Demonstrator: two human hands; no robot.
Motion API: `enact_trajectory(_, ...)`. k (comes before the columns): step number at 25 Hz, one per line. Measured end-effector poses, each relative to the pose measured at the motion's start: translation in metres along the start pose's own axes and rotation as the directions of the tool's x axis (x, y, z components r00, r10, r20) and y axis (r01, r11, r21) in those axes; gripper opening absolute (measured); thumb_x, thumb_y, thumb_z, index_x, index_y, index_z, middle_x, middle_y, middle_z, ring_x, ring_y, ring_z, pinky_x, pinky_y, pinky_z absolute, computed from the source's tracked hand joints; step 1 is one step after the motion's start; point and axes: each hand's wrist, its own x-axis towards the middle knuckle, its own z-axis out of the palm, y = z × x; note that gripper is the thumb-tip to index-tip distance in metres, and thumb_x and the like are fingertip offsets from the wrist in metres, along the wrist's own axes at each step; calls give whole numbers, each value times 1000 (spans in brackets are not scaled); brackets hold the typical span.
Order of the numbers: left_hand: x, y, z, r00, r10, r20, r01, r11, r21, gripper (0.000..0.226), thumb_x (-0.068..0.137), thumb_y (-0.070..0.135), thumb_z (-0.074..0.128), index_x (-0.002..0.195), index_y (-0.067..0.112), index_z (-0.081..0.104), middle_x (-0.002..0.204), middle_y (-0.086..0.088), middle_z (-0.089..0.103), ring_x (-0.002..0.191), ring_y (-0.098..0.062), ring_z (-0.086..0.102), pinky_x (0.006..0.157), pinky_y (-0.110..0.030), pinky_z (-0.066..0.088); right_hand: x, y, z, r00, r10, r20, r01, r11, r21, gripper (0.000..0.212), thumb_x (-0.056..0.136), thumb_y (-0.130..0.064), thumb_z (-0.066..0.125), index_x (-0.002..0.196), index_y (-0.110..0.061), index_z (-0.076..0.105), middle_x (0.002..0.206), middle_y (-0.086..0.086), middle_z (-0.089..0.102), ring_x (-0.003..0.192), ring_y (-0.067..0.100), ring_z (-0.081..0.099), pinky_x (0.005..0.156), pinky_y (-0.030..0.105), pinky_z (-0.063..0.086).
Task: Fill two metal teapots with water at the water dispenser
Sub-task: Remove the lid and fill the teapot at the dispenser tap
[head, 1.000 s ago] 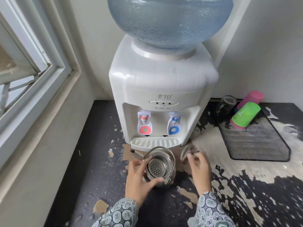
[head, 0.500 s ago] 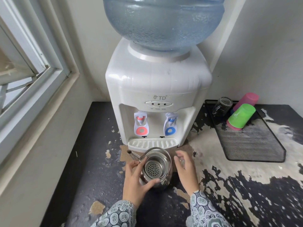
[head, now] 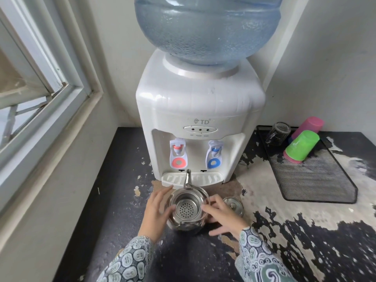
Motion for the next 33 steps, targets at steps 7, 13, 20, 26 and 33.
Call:
enact_trajectory(7, -45, -11, 24, 989, -111, -99, 97, 987, -130, 50, 77, 47, 56, 123, 38, 41, 126, 10, 38, 127, -13, 37, 109, -43, 35, -1, 10, 18, 997, -58, -44, 65, 981, 181, 48, 86, -48, 52, 127, -27, 38, 134, -4, 43, 118, 13, 45, 94, 40, 47)
enact_trajectory(13, -40, -21, 15, 987, -96, 127, 114, 983, -143, 122, 46, 62, 80, 139, 40, 4, 154, 7, 11, 143, -7, 9, 119, -38, 12, 1, 18, 36, 989, -1, -148, 41, 963, 265, 44, 81, -60, 49, 109, -26, 45, 120, -2, 53, 108, 12, 52, 84, 39, 49)
enact_trajectory(20, -40, -19, 33, 998, -45, 43, 48, 996, -77, 112, 40, 57, 80, 125, 45, 8, 142, 13, 5, 143, -10, -6, 119, -37, 6, -2, 16, 44, 985, -46, -164, 98, 941, 325, 41, 88, -51, 44, 120, -25, 43, 123, -2, 51, 109, 13, 52, 82, 37, 52)
enact_trajectory(26, 7, -6, -1, 990, 10, 143, -7, 1000, -27, 115, 42, 36, 92, 128, 30, 16, 139, -4, 31, 132, -14, 34, 114, -34, 28, 1, -10, 45, 975, -138, -176, 191, 923, 334, 37, 84, -49, 53, 112, -28, 41, 121, 1, 52, 106, 16, 58, 66, 24, 54)
enact_trajectory(33, 50, 9, -19, 973, -23, 231, 28, 999, -18, 100, 47, 40, 90, 120, 31, 23, 123, 5, 48, 116, -7, 51, 104, -31, 41, 4, -31, 36, 936, -310, -166, 323, 944, 63, 22, 91, -40, 45, 111, -33, 39, 113, -2, 52, 102, 12, 54, 87, 31, 50)
